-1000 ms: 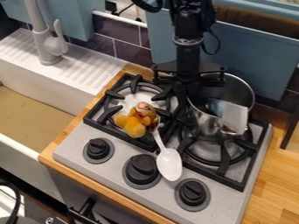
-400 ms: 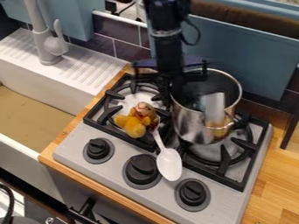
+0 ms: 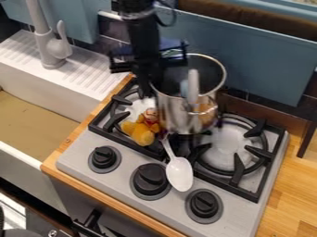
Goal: Move the silver pot to the left side burner
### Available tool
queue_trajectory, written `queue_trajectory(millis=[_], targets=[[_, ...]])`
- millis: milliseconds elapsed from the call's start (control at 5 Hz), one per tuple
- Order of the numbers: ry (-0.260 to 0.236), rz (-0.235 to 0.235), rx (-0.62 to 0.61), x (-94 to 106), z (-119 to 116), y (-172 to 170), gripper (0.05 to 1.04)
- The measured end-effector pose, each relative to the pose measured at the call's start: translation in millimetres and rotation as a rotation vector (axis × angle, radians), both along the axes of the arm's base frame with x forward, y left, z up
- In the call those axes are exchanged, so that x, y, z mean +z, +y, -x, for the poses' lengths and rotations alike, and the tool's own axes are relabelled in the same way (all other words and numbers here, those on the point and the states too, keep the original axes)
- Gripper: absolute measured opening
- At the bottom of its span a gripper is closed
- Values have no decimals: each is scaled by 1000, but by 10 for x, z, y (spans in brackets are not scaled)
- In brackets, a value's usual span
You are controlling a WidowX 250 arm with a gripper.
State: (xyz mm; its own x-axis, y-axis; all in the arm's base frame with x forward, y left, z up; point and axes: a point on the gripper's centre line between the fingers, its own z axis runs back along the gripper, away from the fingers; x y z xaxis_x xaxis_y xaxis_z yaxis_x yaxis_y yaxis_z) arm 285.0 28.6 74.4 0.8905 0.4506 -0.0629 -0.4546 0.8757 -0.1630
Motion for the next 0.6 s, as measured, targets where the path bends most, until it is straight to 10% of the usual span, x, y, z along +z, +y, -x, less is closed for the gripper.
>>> queue_trajectory(millis=[600], targets=[[-39, 17, 12, 230, -55, 669, 54]])
